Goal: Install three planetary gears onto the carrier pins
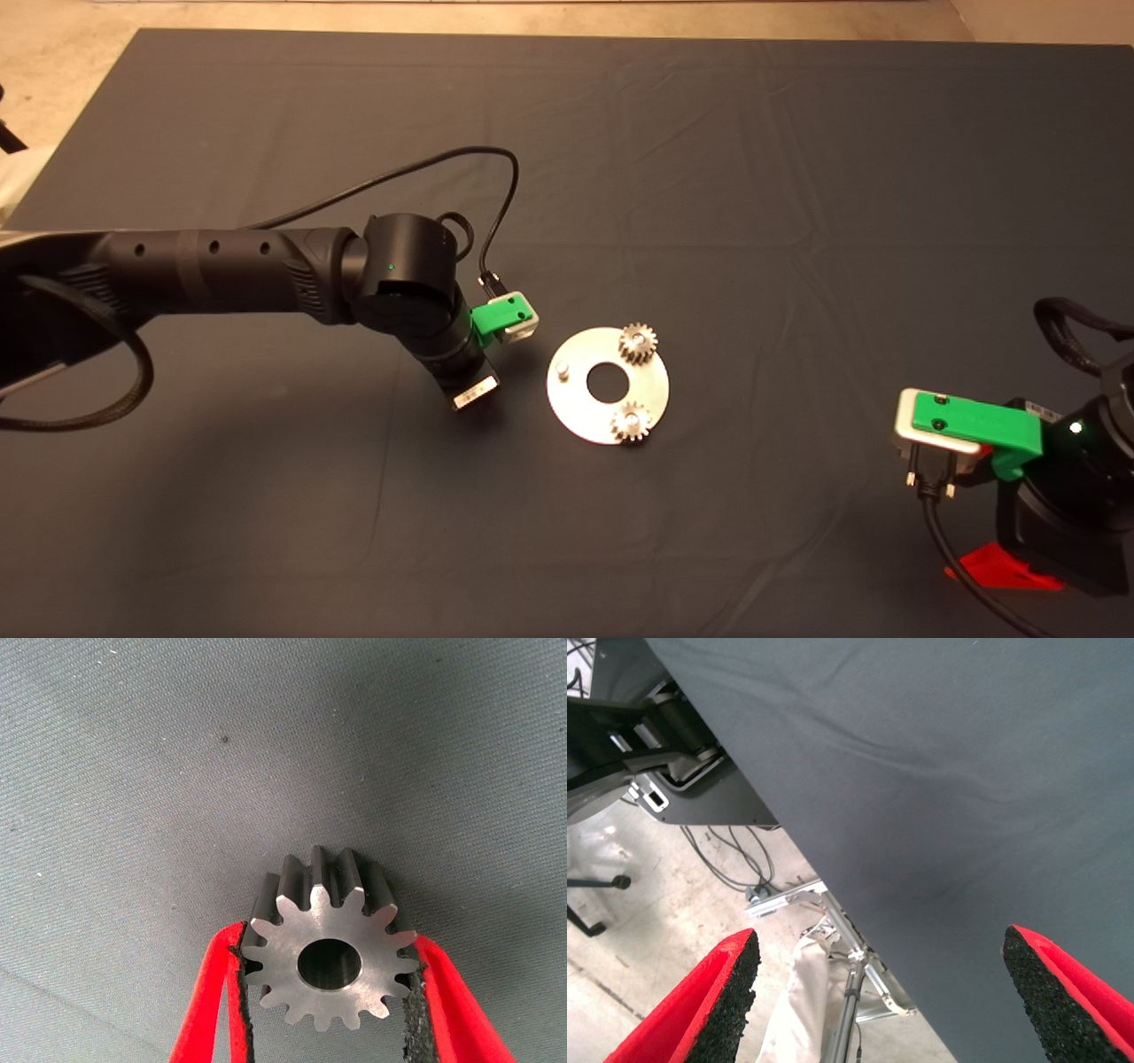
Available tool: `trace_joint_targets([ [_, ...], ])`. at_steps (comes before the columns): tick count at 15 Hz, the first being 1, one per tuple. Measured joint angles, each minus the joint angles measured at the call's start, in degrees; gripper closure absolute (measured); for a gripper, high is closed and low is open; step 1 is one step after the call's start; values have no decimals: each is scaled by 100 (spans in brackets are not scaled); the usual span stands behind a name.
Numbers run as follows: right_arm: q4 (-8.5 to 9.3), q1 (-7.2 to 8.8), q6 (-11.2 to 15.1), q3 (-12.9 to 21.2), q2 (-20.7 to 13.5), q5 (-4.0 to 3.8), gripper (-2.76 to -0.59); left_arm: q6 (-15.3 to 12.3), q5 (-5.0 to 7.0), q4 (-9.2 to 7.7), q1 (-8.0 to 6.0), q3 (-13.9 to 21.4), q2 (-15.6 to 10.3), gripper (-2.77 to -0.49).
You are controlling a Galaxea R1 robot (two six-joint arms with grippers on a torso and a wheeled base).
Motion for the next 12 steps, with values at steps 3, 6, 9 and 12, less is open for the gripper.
trace_joint_targets([
  [3,5,108,2,0,-11,2,-203,-7,0,-20,-43,0,12,-71],
  [6,11,138,2,2,-89,2,-203,-20,0,-45,-362,5,78,-70],
  [9,18,154,4,16,-144,0,-203,-24,-5,-160,-561,5,273,-70],
  [12,18,169,6,44,-229,-2,-203,-33,-10,-524,-735,2,384,-70],
])
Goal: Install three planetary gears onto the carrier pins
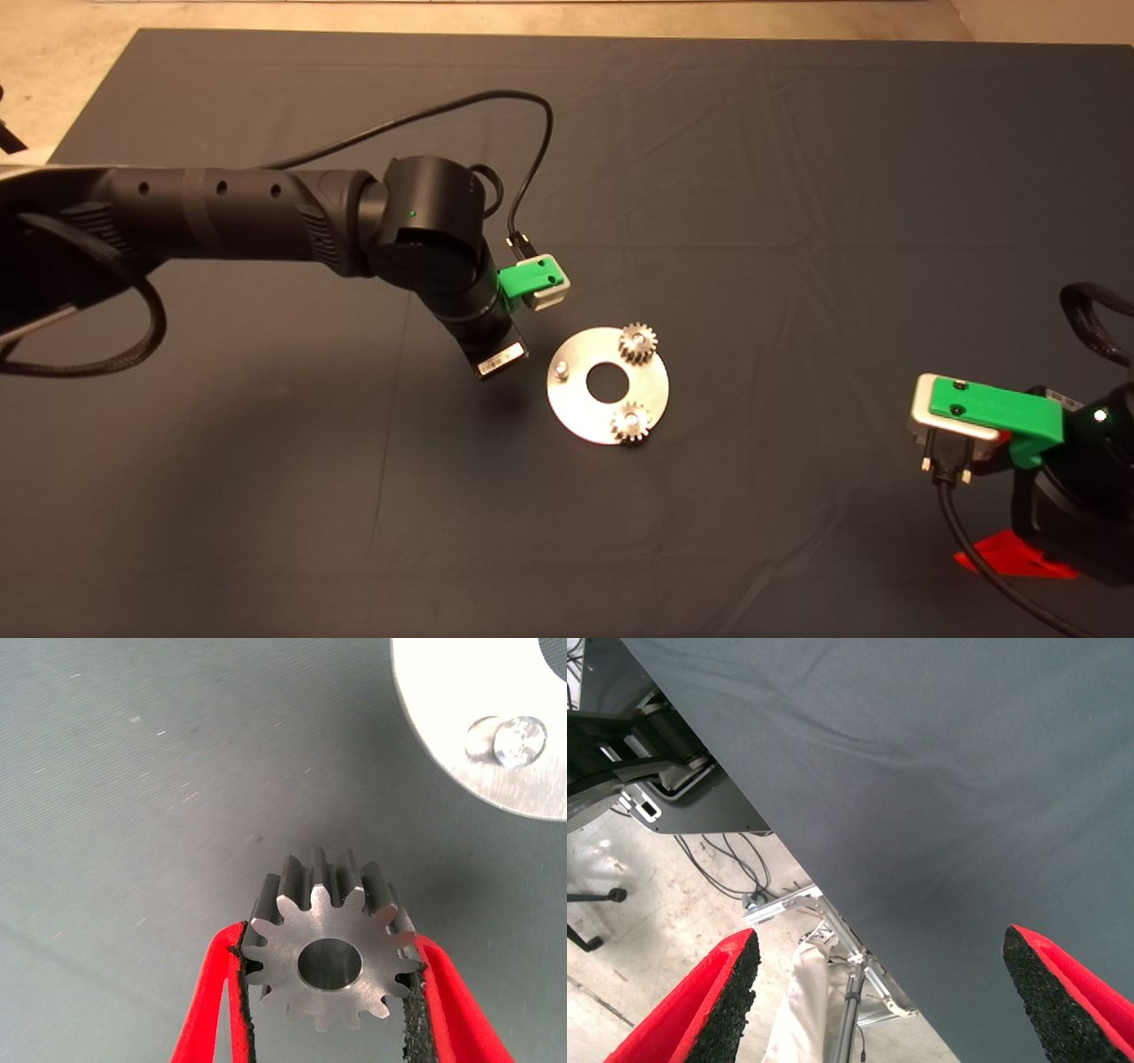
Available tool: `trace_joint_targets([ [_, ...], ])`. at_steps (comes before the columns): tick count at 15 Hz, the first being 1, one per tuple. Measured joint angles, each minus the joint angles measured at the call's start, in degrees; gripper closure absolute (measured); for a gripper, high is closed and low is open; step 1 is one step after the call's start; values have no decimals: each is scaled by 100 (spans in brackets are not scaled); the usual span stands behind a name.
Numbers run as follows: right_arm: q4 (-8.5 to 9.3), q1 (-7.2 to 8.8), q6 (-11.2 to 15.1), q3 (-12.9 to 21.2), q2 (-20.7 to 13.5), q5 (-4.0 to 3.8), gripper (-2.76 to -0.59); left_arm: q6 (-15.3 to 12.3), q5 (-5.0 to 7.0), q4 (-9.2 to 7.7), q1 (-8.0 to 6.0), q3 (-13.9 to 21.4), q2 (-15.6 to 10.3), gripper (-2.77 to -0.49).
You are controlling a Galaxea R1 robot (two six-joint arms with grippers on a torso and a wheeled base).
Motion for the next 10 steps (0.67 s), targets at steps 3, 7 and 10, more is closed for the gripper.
trace_joint_targets([
  [3,2,42,0,22,-57,10,-203,-27,11,-235,-160,-5,165,-69],
  [7,2,63,-30,52,-328,2,-203,-94,6,-384,-194,-22,445,-69],
  [10,-13,43,-61,71,-406,5,-203,-113,1,-397,-202,-139,598,-69],
])
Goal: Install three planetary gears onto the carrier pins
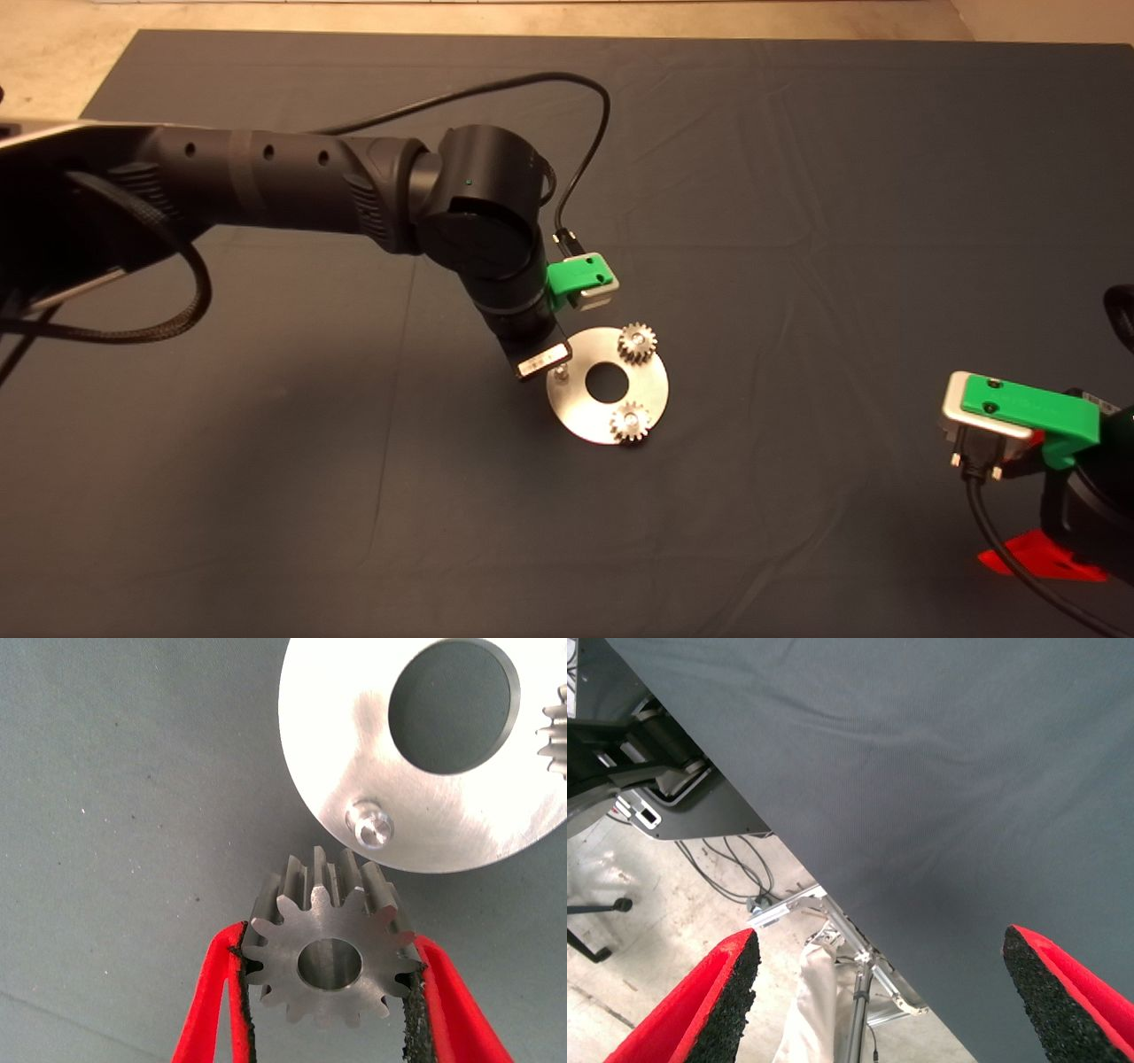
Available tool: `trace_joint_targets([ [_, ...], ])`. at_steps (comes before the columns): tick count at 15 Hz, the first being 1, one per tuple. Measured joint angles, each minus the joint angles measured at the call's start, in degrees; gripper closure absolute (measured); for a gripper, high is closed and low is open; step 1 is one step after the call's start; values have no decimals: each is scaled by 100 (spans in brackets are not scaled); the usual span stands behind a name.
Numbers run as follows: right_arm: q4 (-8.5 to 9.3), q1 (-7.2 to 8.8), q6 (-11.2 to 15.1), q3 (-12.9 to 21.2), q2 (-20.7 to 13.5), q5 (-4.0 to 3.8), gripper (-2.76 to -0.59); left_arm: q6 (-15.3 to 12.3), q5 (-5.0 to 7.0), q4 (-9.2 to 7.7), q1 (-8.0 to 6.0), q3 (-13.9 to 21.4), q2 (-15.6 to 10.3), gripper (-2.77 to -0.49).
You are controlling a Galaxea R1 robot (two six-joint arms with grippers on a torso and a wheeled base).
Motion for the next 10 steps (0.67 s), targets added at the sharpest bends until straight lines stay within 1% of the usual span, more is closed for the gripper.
trace_joint_targets([
  [1,-11,-44,-11,3,-30,-2,-203,0,-1,-7,0,-29,27,-69],
  [2,-58,-116,-18,7,-49,0,-203,-2,6,-7,-1,-56,27,-69],
  [3,-184,-236,-30,14,-58,2,-203,-2,6,-7,-2,-67,30,-69],
  [4,-368,-416,-33,14,-69,-2,-203,-2,6,-14,0,-67,35,-69],
  [6,-656,-743,-57,14,-82,2,-203,4,7,-27,-2,-103,60,-69],
  [8,-1016,-1077,-79,20,-101,-5,-203,20,6,-30,-30,-117,68,-69],
  [9,-1157,-1194,-96,20,-110,-2,-203,21,4,-30,-38,-123,71,-69],
  [10,-1245,-1257,-96,23,-112,-2,-203,26,1,-39,-49,-128,77,-69],
])
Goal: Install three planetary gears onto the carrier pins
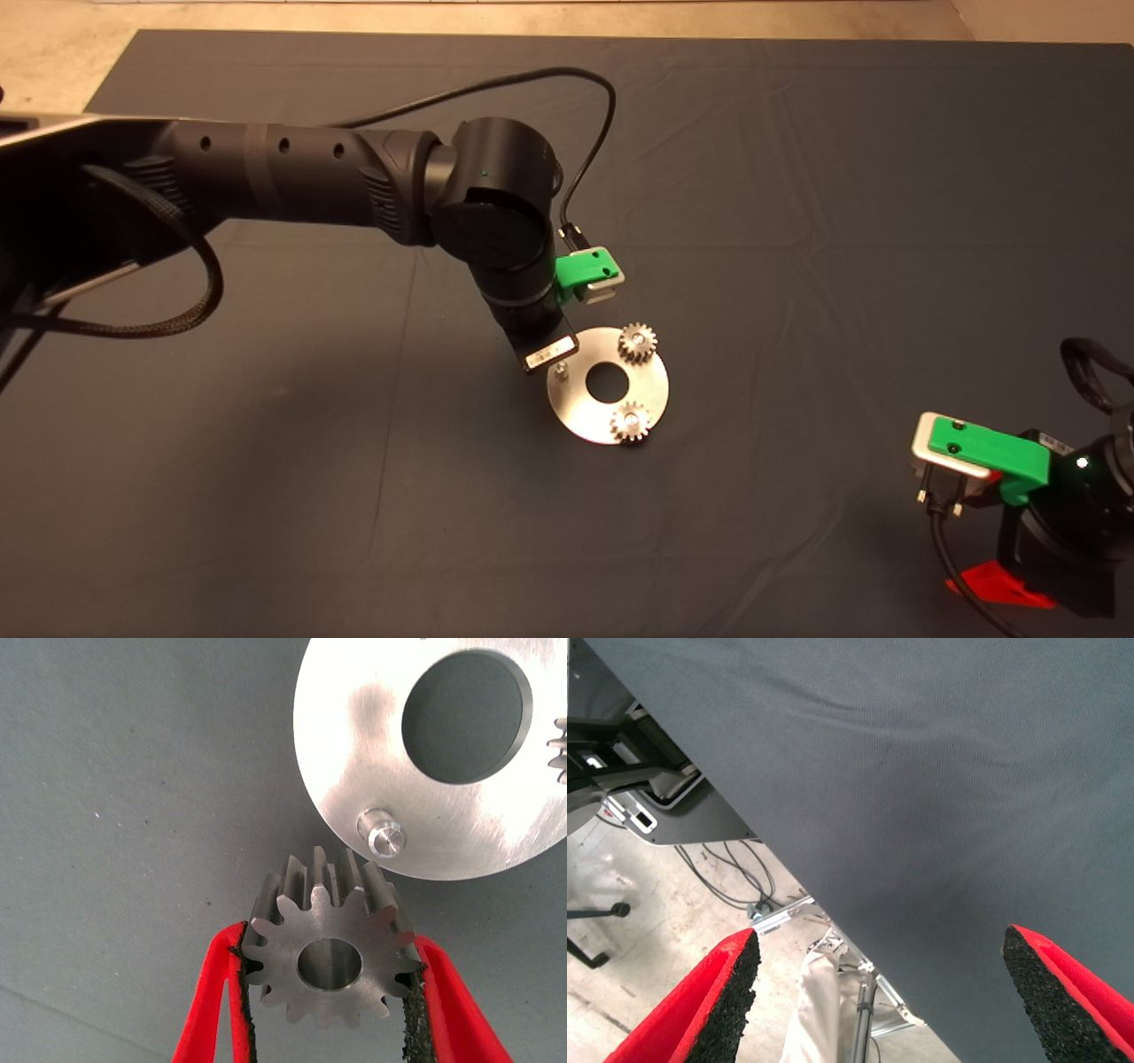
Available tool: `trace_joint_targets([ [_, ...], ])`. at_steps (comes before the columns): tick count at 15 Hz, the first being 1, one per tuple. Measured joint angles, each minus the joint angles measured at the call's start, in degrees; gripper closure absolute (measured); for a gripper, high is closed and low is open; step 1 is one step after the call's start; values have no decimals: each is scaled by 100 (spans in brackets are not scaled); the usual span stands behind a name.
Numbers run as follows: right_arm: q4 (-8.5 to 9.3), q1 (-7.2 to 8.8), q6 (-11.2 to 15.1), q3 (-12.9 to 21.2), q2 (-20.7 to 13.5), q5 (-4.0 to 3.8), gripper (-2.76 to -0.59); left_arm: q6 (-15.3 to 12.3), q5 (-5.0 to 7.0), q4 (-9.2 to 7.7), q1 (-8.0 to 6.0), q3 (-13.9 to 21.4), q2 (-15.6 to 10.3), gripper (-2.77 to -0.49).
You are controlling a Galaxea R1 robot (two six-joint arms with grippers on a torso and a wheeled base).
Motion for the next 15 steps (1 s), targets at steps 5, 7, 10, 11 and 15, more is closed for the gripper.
trace_joint_targets([
  [5,-200,-123,-20,0,-21,4,-203,6,7,-7,0,-11,199,-69],
  [7,-220,-125,-22,0,-26,2,-203,-33,5,-10,0,-11,339,-69],
  [10,-237,-123,-24,0,-26,2,-203,-162,6,-10,2,-11,495,-69],
  [11,-237,-123,-22,1,-26,2,-203,-188,5,-10,2,-11,544,-69],
  [15,-242,-65,-24,2,-26,0,-203,-245,4,-7,2,-11,679,-67],
])
